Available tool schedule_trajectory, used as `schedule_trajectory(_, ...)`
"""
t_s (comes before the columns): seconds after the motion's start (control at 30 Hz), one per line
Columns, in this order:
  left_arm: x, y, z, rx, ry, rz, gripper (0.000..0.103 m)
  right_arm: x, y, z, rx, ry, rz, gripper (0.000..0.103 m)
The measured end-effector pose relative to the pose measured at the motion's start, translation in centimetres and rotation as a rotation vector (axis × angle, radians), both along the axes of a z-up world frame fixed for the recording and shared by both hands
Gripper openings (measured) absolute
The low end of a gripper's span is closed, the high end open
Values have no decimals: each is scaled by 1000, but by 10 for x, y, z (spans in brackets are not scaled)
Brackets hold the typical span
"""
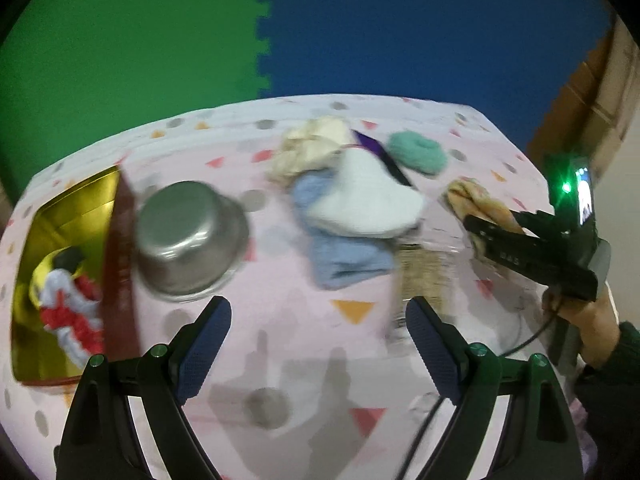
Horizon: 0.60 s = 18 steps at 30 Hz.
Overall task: Organize soft objects
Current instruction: 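Grasp the patterned towel with the right tool while the left tool grasps the cotton-swab bag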
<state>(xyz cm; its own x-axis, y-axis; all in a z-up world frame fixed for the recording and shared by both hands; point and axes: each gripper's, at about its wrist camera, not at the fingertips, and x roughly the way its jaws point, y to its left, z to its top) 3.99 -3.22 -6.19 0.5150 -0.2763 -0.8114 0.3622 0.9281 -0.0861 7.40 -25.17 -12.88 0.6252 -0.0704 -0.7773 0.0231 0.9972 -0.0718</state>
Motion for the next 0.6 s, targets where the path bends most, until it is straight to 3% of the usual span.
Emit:
schedule_trajectory(0.27, 6, -43, -17, 7, 62, -91, 87, -12, -48, -4, 92, -5, -104, 51)
schedule_trajectory(0.6, 22, -80, -50, 66, 154, -118, 87, -10, -45, -5, 70, 1, -97, 53)
